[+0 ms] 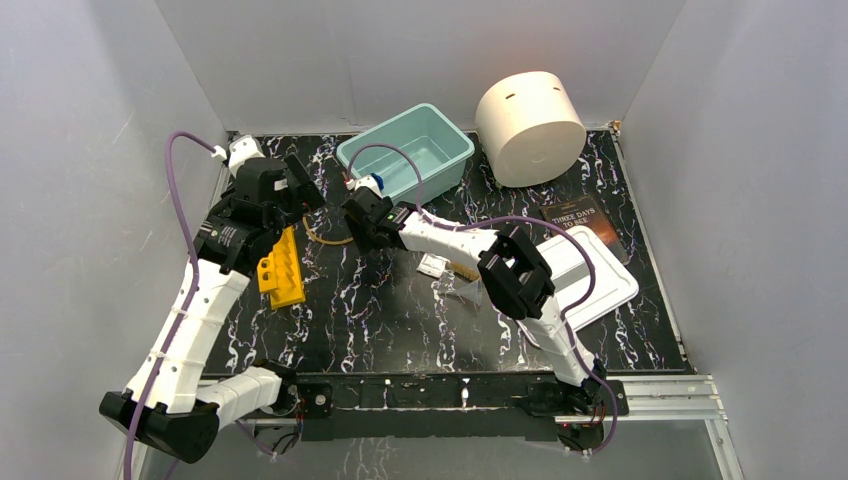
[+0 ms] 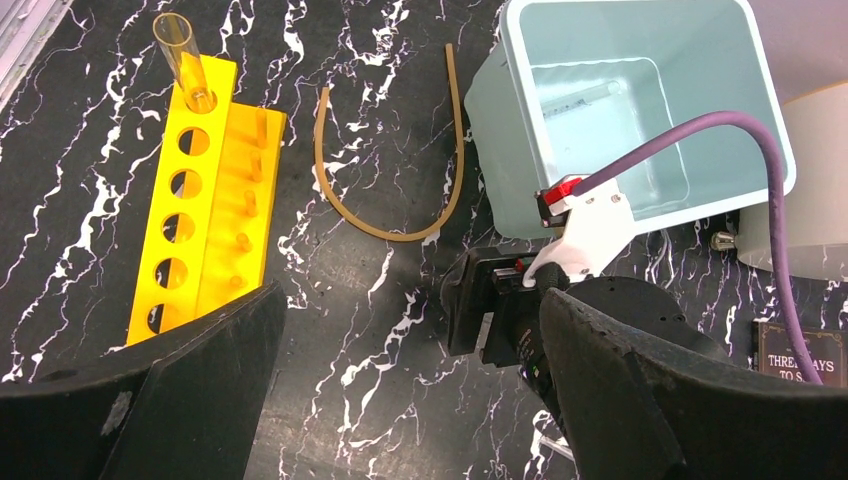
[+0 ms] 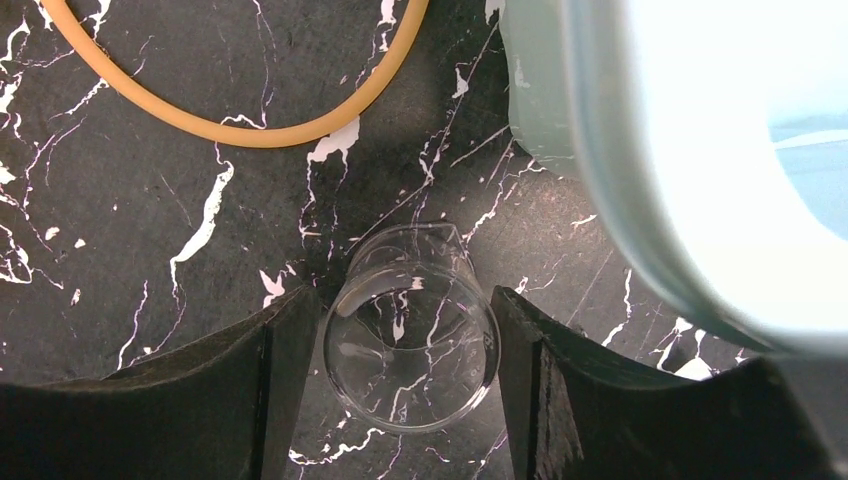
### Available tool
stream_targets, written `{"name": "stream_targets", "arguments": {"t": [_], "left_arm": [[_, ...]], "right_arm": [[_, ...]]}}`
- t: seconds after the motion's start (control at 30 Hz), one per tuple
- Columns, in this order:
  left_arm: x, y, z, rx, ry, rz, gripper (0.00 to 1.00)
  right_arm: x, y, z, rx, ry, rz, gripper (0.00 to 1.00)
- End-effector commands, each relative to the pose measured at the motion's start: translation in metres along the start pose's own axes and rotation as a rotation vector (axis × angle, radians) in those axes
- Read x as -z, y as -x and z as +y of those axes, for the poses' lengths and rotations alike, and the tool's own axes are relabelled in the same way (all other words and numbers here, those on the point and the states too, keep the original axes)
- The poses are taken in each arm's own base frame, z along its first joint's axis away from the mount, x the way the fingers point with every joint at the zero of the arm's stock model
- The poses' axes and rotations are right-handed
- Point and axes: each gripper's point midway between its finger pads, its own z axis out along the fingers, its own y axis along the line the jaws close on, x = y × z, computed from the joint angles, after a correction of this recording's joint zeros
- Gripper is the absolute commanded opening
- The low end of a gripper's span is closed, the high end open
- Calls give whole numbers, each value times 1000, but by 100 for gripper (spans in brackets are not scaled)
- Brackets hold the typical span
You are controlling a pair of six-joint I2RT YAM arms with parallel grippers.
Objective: Organize the chemistry lab equipment
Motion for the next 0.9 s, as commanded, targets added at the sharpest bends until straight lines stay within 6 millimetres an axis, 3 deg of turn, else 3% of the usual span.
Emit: {"name": "stream_targets", "arguments": {"t": [0.0,0.13,0.33,0.47,0.73,0.87], "left_arm": [[3,4,0,10,-5,-8,98],[4,4,0,12,-9,-9,98],[6,4,1,11,-9,-10,98],[7,5,2,12,-8,-14,98],[11,-3,2,48,-23,12,98],[14,-7,0,84,-43,24,98]], "right_arm": [[0,7,3,-22,16,-10,73],[0,3,1,-26,16,0,72],[5,8,1,-28,23,-18,50],[16,19,3,-18,47,-49,44],[76,60,24,-4,233,-172,44],[115,66,30,7,345,-217,44]]}}
